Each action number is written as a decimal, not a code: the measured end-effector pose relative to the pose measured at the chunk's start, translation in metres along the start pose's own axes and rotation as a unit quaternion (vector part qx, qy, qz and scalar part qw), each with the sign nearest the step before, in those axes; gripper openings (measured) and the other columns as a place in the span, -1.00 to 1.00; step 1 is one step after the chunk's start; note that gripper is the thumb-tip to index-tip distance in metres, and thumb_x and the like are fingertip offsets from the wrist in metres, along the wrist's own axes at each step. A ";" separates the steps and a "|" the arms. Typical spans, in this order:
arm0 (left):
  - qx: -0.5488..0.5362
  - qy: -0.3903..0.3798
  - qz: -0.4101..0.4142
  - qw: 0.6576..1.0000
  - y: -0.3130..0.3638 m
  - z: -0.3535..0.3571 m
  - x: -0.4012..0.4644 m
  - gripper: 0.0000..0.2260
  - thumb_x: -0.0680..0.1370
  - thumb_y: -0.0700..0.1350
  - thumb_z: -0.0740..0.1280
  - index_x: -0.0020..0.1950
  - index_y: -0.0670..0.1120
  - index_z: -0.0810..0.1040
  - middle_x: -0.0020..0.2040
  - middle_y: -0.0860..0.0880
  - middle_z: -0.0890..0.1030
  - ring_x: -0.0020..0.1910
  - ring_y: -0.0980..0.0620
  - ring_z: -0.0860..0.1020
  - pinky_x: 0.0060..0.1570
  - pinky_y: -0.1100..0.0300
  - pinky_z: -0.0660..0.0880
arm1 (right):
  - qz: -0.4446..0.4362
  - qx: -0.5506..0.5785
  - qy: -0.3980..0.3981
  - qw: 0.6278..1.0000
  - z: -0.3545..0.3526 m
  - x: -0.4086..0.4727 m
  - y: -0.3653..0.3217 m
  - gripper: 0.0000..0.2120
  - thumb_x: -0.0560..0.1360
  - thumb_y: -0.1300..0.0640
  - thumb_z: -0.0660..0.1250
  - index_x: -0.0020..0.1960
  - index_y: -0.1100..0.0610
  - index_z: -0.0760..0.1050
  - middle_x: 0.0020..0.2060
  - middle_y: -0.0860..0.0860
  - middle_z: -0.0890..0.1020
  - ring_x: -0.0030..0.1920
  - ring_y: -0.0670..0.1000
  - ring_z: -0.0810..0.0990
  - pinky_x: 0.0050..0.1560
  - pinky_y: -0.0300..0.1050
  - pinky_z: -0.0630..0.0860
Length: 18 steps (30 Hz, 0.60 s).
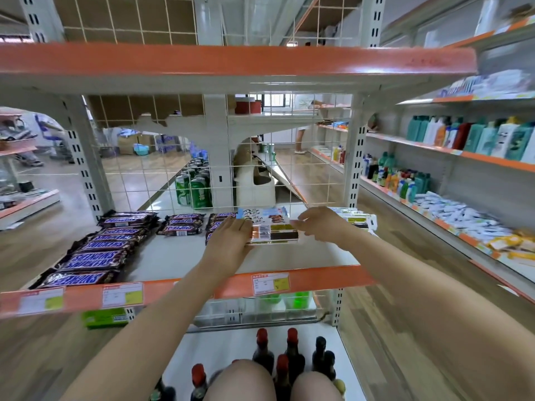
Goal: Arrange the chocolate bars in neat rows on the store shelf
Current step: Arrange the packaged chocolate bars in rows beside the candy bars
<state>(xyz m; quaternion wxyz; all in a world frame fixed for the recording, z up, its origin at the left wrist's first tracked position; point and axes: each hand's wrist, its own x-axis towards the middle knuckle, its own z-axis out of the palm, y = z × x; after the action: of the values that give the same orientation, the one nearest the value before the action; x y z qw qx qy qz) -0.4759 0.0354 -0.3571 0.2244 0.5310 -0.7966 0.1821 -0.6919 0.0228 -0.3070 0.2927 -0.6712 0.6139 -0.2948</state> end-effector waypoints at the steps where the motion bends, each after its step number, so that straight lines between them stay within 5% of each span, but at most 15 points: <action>1: 0.000 -0.002 0.006 1.000 -0.001 0.000 -0.001 -0.65 0.30 -0.18 0.54 0.02 -0.26 0.58 -0.08 -0.21 0.63 -0.07 -0.24 0.58 -0.11 -0.01 0.55 | 0.017 0.035 -0.015 0.999 0.000 0.001 0.003 -0.53 0.45 -0.11 0.38 0.22 0.17 0.49 0.06 0.06 0.61 -0.03 0.00 0.58 -0.12 -0.18 0.48; 5: -0.017 0.016 0.018 1.000 0.004 0.000 -0.003 -0.65 0.32 -0.18 0.52 0.04 -0.26 0.58 -0.04 -0.21 0.62 -0.01 -0.25 0.58 0.00 -0.06 0.52 | 0.026 0.057 -0.054 0.997 0.003 -0.002 0.007 -0.84 0.48 0.05 0.40 -0.19 0.12 0.51 -0.25 0.01 0.54 -0.19 -0.01 0.53 -0.03 -0.10 0.59; 6: -0.018 0.014 0.017 1.000 0.006 0.000 -0.002 -0.64 0.34 -0.18 0.51 0.08 -0.27 0.57 -0.01 -0.22 0.62 0.03 -0.26 0.57 0.06 -0.08 0.50 | 0.025 0.061 -0.059 0.996 0.004 -0.003 0.006 -0.78 0.48 0.09 0.40 -0.29 0.09 0.45 -0.27 0.02 0.52 -0.17 0.01 0.52 0.02 -0.08 0.59; 13: -0.040 -0.012 -0.016 0.999 0.005 0.006 0.000 -0.53 0.52 -0.06 0.33 0.37 -0.18 0.35 0.33 -0.13 0.42 0.33 -0.13 0.34 0.29 0.06 0.30 | -0.017 0.089 -0.022 0.996 0.008 -0.005 0.002 -0.75 0.45 0.16 0.42 -0.36 0.12 0.46 -0.33 0.04 0.54 -0.16 0.04 0.52 0.01 -0.03 0.59; 16: -0.095 0.020 -0.068 0.993 0.001 0.009 0.000 -0.52 0.53 -0.08 0.34 0.39 -0.21 0.34 0.37 -0.16 0.38 0.35 -0.14 0.33 0.29 0.03 0.31 | -0.103 -0.074 0.067 0.990 0.009 -0.005 0.001 -0.75 0.49 0.09 0.35 -0.30 0.17 0.44 -0.30 0.09 0.51 -0.21 0.09 0.48 -0.21 -0.07 0.44; 18: -0.149 0.054 -0.123 0.980 -0.004 0.011 -0.001 -0.63 0.55 -0.11 0.30 0.30 -0.24 0.43 0.25 -0.18 0.47 0.26 -0.15 0.40 0.19 0.04 0.36 | -0.197 -0.254 0.144 0.936 0.009 -0.007 0.000 -0.85 0.54 0.10 0.27 -0.11 0.16 0.54 -0.16 0.07 0.56 -0.13 0.12 0.52 -0.26 -0.11 0.34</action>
<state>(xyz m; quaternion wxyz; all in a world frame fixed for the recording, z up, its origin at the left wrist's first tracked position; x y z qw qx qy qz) -0.4740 0.0287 -0.3664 0.3644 0.5752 -0.7298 0.0609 -0.6856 0.0305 -0.3134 -0.0428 -0.7811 0.5594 -0.2741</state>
